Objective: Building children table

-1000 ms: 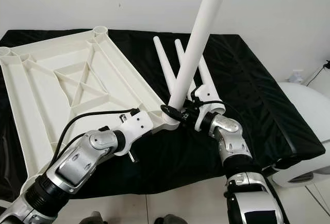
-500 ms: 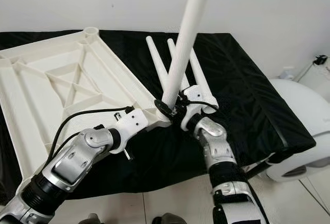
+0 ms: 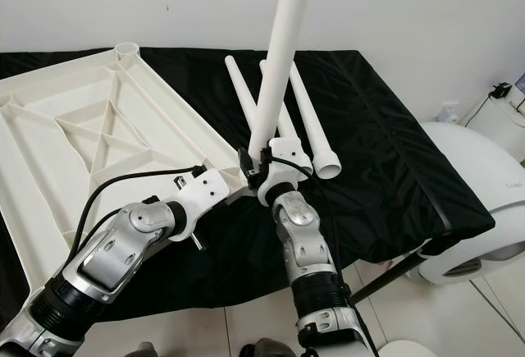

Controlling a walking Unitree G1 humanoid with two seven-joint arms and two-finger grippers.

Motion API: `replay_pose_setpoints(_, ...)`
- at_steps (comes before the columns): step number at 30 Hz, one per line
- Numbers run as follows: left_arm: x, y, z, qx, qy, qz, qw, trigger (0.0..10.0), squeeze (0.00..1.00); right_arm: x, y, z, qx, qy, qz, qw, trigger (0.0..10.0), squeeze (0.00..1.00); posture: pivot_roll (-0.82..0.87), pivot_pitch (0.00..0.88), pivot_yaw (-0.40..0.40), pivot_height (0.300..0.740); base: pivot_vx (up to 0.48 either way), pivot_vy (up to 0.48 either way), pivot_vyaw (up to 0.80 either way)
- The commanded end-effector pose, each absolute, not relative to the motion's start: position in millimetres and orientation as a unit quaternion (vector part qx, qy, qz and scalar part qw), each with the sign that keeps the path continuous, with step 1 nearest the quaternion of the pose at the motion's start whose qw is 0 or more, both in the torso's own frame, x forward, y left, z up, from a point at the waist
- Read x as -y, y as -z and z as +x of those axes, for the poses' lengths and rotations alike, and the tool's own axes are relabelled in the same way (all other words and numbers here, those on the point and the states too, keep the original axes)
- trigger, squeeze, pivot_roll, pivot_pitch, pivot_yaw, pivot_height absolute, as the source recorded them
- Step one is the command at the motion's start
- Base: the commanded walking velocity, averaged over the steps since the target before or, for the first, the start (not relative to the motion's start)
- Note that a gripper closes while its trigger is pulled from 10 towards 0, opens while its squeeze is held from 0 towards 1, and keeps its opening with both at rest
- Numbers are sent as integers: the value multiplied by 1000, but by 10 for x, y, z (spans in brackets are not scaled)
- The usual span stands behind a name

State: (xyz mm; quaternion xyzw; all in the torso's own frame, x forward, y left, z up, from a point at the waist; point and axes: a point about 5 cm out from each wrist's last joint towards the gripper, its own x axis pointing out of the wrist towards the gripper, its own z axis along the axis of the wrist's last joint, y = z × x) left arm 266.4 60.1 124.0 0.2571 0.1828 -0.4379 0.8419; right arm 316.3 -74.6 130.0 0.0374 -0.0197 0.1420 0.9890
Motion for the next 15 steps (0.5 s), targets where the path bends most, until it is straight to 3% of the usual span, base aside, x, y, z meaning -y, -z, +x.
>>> replay_pose_setpoints(1, -318, -1144, 2449, -187, 520, 232, 801, 10000, 0, 602, -1389, 3158, 29, -159, 39, 986, 10000, 0, 21, 0, -96, 740, 0, 0, 0)
replay_pose_setpoints(11, -320, -1144, 2451, -187, 519, 233, 801, 10000, 0, 703, -1392, 3166, 27, -132, 34, 990, 10000, 0, 21, 0, -95, 740, 0, 0, 0)
replay_pose_setpoints(12, -321, -1143, 2451, -187, 519, 233, 801, 10000, 0, 746, -1383, 3167, 26, -131, 36, 990, 10000, 1000, 21, 0, -96, 740, 0, 0, 0)
replay_pose_setpoints(15, -323, -1143, 2450, -187, 519, 233, 801, 10000, 0, 796, -1373, 3166, 25, -130, 38, 990, 10000, 1000, 21, 0, -96, 740, 0, 0, 0)
